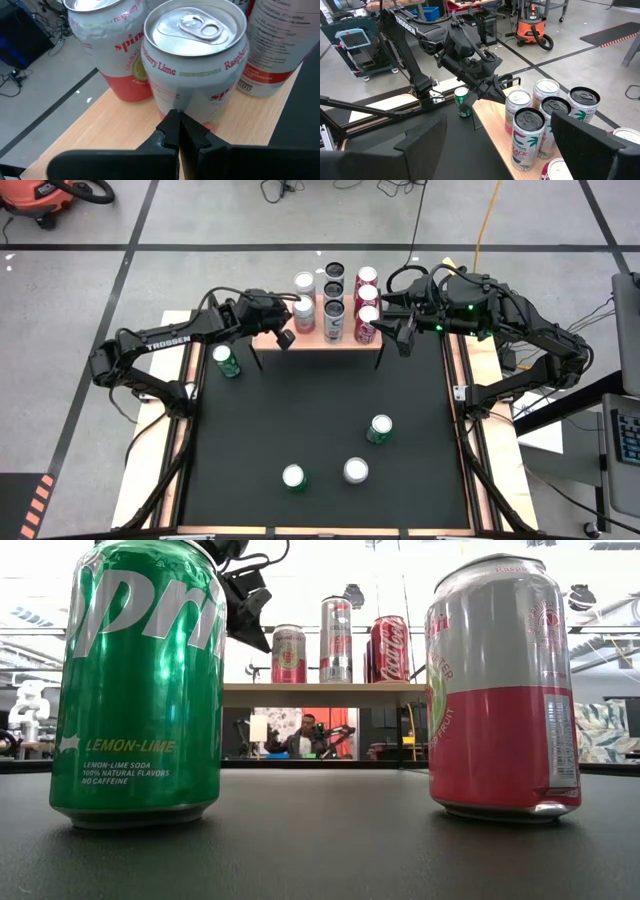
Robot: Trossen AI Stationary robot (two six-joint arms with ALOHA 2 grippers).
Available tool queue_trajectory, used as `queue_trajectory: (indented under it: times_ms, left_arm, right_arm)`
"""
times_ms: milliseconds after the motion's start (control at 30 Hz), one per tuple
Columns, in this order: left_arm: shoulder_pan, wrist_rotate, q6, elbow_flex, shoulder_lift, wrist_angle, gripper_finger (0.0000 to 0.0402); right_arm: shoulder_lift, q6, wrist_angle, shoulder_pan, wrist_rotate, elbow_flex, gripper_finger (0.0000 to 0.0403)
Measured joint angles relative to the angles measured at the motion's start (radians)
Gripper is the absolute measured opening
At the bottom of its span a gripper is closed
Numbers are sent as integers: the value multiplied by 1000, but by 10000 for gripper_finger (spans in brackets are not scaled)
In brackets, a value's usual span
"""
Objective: Place canned beverage on shelf
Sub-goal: Put the top pink white soda can aligned with the other pink white soda can on the shelf
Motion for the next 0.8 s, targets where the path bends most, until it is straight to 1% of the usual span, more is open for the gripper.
queue_trajectory:
  times_ms: [233,467,600,800]
  left_arm:
    - [3,-12,-14,0,-8,-29,1]
    - [-55,85,-85,0,-34,-75,1]
    - [-90,88,-84,0,-14,-31,1]
    - [-112,89,-78,0,33,31,1]
  right_arm:
    - [0,5,0,0,0,0,331]
    - [0,11,0,0,0,0,331]
    - [1,8,0,0,1,0,331]
    - [5,-2,-1,0,2,0,331]
